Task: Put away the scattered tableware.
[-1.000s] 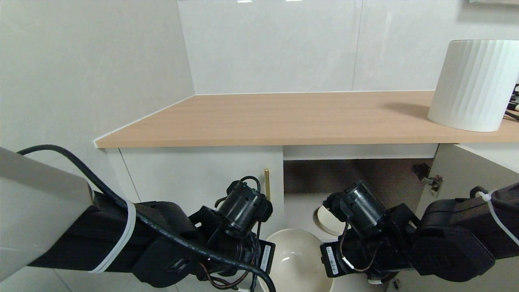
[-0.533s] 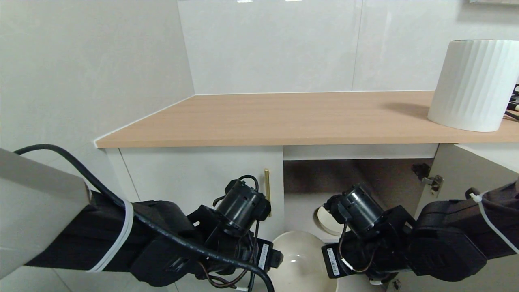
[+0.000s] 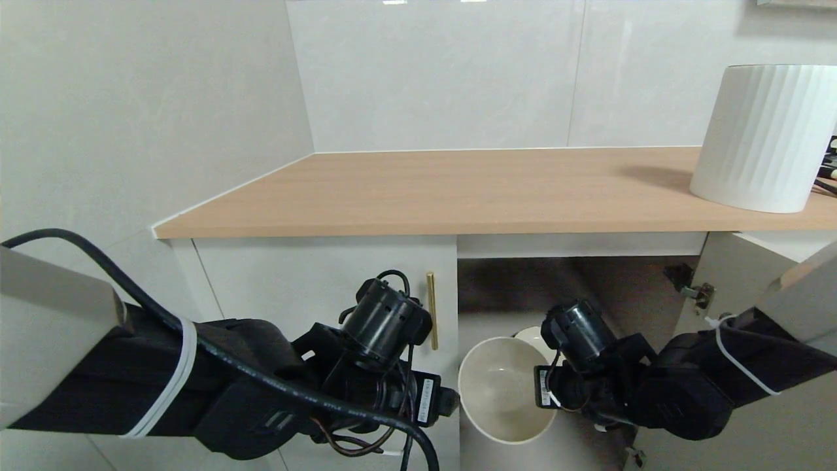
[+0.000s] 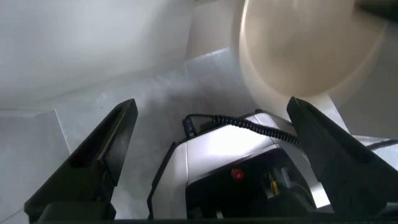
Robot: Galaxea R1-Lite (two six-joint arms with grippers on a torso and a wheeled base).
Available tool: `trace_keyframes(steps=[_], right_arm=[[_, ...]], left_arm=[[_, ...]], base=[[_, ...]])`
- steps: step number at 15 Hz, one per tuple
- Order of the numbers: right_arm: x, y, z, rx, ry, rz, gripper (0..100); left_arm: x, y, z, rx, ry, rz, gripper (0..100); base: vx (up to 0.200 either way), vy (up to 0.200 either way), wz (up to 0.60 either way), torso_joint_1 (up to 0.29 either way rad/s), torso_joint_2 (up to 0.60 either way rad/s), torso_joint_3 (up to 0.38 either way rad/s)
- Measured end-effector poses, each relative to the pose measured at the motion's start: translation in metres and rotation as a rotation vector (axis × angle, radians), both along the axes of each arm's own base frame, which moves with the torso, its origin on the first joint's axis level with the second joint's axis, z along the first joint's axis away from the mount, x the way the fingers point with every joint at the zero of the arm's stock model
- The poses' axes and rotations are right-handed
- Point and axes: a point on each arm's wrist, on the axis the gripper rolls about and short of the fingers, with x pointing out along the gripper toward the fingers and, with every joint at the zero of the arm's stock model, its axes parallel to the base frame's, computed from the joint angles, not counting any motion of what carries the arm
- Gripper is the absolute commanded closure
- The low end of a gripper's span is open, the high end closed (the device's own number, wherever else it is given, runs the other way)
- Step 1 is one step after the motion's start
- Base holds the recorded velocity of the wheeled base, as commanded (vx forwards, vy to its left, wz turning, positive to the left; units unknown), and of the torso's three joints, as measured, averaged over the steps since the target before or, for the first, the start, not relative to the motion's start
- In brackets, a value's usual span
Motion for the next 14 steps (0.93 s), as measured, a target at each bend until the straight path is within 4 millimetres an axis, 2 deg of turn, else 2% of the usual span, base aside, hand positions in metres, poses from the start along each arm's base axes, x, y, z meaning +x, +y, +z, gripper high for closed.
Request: trace_keyframes(steps=[3, 8, 14], right_arm=[[0.022, -0.015, -0.011, -0.005, -0.061, -0.107, 100], [0.058, -0.042, -0.012, 0.081, -0.15, -0.249, 100], [0.09, -0.063, -0.031, 0.076, -0.145, -0.345, 100]], left_arm=[[0.0, 0.0, 0.001, -0.001, -0.003, 0.001, 0], [0.0, 0.002, 0.003, -0.005, -0.007, 0.005, 0], [0.0, 0.002, 0.003, -0.005, -0.008, 0.005, 0]], base=[[0.0, 0.0, 0.0, 0.0, 0.0, 0.0], [0.0, 0.0, 0.0, 0.0, 0.0, 0.0], [0.0, 0.0, 0.0, 0.0, 0.0, 0.0]])
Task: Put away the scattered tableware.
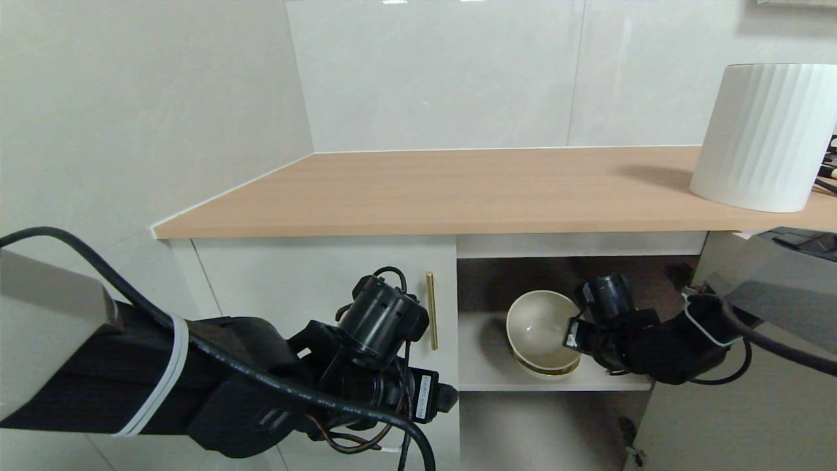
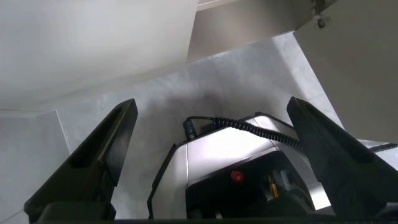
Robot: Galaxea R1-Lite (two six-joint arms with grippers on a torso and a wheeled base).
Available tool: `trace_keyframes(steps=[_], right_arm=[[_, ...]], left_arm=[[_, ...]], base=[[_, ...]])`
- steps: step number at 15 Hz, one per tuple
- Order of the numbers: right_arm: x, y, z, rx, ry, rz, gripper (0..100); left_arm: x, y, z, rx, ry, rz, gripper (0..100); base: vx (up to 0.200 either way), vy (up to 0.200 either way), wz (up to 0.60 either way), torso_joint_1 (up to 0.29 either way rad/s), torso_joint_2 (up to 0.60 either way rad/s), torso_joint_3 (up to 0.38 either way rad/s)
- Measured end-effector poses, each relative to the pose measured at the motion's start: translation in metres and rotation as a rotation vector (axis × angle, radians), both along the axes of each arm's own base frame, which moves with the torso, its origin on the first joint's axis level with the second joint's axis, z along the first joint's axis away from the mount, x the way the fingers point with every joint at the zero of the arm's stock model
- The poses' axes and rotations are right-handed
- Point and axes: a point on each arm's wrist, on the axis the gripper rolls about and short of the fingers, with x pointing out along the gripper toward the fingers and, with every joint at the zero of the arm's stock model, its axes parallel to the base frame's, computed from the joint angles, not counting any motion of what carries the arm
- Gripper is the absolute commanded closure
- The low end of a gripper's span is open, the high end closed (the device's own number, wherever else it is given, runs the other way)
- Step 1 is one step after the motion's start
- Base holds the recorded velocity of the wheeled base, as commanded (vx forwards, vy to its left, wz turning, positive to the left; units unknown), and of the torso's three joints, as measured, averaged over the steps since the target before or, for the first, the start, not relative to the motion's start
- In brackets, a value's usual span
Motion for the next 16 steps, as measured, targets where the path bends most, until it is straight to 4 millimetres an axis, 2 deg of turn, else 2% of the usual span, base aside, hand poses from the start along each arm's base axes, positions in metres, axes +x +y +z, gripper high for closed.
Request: trace_keyframes(steps=[6, 14, 15, 16], right_arm=[[0.018, -0.008, -0.023, -0.01, 0.027, -0.037, 100], [0.024, -0.008, -0.034, -0.015, 0.038, -0.043, 100], [0.024, -0.008, -0.034, -0.016, 0.039, -0.042, 0], [0.024, -0.008, -0.034, -0.016, 0.039, -0.043, 0]], left_arm=[[0.0, 0.0, 0.0, 0.0, 0.0, 0.0, 0], [0.0, 0.0, -0.002, 0.004, 0.003, -0.001, 0], [0.0, -0.001, -0.002, 0.004, 0.004, -0.001, 0], [0.0, 0.0, -0.002, 0.004, 0.004, 0.0, 0]], base=[[0.0, 0.0, 0.0, 0.0, 0.0, 0.0], [0.0, 0.0, 0.0, 0.0, 0.0, 0.0], [0.0, 0.0, 0.0, 0.0, 0.0, 0.0], [0.0, 0.0, 0.0, 0.0, 0.0, 0.0]])
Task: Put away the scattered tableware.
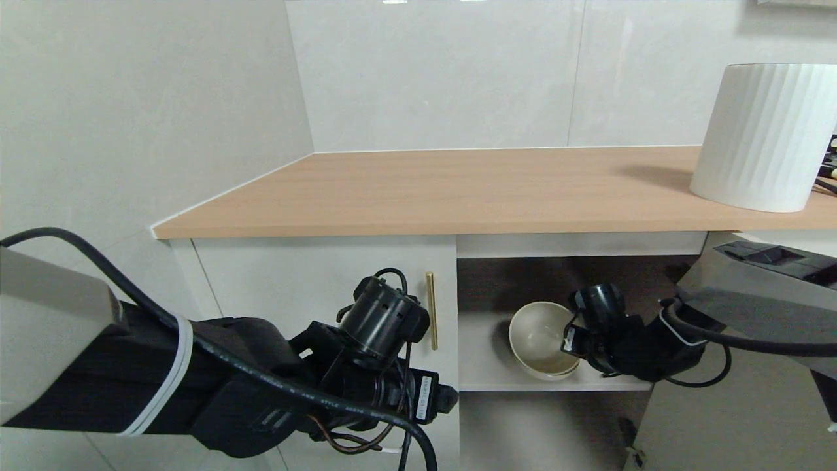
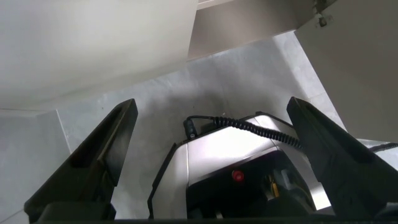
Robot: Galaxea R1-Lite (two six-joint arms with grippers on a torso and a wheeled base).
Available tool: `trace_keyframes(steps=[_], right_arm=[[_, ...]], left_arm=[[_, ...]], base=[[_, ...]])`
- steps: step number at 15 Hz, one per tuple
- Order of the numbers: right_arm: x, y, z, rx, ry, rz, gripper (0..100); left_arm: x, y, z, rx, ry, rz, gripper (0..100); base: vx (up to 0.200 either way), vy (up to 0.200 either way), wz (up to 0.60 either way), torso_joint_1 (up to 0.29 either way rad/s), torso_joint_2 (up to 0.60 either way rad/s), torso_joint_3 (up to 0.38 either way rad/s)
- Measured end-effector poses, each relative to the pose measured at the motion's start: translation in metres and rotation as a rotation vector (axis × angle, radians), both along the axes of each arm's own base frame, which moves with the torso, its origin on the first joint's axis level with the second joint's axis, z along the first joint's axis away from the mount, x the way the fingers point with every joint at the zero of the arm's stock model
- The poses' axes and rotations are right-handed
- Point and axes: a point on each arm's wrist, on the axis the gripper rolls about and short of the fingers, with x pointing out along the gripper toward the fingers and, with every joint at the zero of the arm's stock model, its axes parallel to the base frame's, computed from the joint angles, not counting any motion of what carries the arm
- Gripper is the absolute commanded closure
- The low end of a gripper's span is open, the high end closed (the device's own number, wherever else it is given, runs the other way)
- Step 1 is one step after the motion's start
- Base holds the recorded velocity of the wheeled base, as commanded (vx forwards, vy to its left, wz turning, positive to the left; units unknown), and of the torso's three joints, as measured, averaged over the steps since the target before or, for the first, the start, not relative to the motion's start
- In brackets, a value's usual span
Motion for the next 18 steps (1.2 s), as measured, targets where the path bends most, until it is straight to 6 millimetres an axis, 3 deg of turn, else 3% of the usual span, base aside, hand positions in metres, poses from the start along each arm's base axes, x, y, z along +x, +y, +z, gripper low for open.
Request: trace_keyframes(steps=[6, 10, 12, 15, 18], right_arm=[[-0.002, 0.0, -0.001, -0.002, 0.008, 0.003, 0], [-0.013, -0.002, 0.011, 0.013, 0.019, 0.028, 0], [-0.034, -0.003, 0.031, 0.035, 0.066, 0.107, 0], [-0.079, 0.001, 0.076, 0.067, 0.149, 0.259, 0], [-0.131, 0.003, 0.116, 0.053, 0.203, 0.375, 0]], left_arm=[[0.0, 0.0, 0.001, -0.003, -0.002, 0.001, 0], [0.003, 0.01, 0.013, -0.031, -0.029, 0.031, 0], [0.003, 0.023, 0.029, -0.054, -0.056, 0.057, 0], [-0.004, 0.051, 0.059, -0.092, -0.103, 0.112, 0], [-0.024, 0.077, 0.081, -0.136, -0.151, 0.145, 0]], base=[[0.0, 0.0, 0.0, 0.0, 0.0, 0.0], [0.0, 0.0, 0.0, 0.0, 0.0, 0.0], [0.0, 0.0, 0.0, 0.0, 0.0, 0.0], [0.0, 0.0, 0.0, 0.0, 0.0, 0.0], [0.0, 0.0, 0.0, 0.0, 0.0, 0.0]])
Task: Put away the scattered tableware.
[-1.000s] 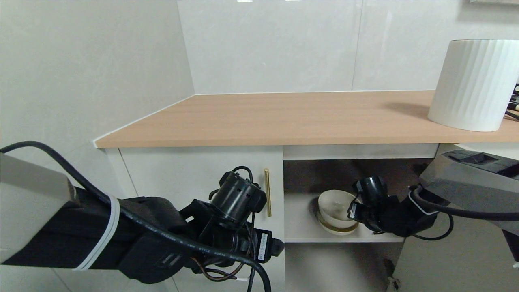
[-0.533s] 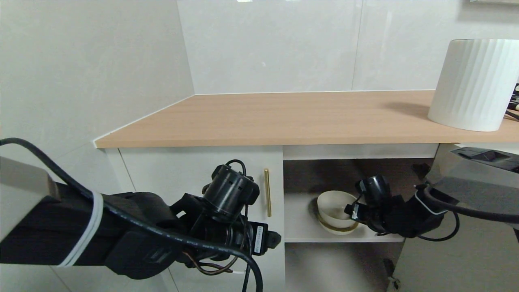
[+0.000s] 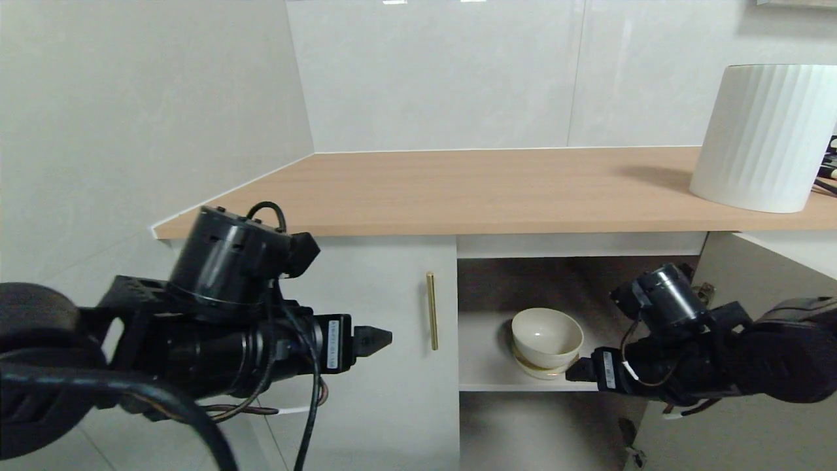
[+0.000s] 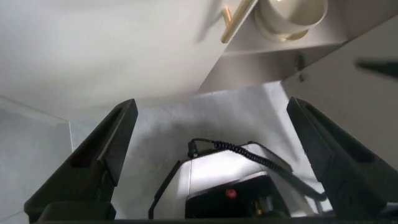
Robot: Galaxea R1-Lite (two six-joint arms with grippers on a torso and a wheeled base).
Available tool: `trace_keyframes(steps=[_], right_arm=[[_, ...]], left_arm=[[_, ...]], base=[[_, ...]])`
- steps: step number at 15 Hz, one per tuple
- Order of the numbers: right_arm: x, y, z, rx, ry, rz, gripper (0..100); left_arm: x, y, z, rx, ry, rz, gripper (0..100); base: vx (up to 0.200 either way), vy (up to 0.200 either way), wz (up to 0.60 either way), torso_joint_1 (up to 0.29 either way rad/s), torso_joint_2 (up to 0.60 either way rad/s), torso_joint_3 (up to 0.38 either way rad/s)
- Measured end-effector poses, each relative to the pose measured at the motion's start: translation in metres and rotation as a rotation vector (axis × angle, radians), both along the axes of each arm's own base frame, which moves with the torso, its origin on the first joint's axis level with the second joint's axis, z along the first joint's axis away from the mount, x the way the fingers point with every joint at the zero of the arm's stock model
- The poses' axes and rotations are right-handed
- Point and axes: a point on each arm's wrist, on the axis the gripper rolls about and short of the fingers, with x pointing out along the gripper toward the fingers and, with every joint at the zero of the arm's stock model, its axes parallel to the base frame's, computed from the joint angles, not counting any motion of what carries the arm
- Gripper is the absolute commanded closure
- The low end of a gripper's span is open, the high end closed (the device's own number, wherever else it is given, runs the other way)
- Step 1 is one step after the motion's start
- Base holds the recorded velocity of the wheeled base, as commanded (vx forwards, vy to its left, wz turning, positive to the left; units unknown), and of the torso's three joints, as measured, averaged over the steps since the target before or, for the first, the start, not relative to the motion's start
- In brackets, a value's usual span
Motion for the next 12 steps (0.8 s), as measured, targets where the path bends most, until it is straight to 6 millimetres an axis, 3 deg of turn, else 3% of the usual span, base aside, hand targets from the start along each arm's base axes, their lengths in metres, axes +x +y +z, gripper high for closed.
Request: trace_keyframes(steps=[3, 7, 12], right_arm=[[-0.041, -0.007, 0.034, -0.002, -0.01, 0.071, 0], [-0.072, -0.019, 0.061, 0.061, -0.021, 0.13, 0], [-0.085, -0.023, 0.07, 0.071, -0.045, 0.147, 0]], left_arm=[[-0.023, 0.026, 0.015, -0.055, -0.051, 0.018, 0], [-0.039, 0.041, 0.024, -0.093, -0.094, 0.033, 0], [-0.041, 0.043, 0.025, -0.098, -0.097, 0.036, 0]], base=[[0.0, 0.0, 0.0, 0.0, 0.0, 0.0], [0.0, 0.0, 0.0, 0.0, 0.0, 0.0], [-0.2, 0.0, 0.0, 0.004, 0.0, 0.0]])
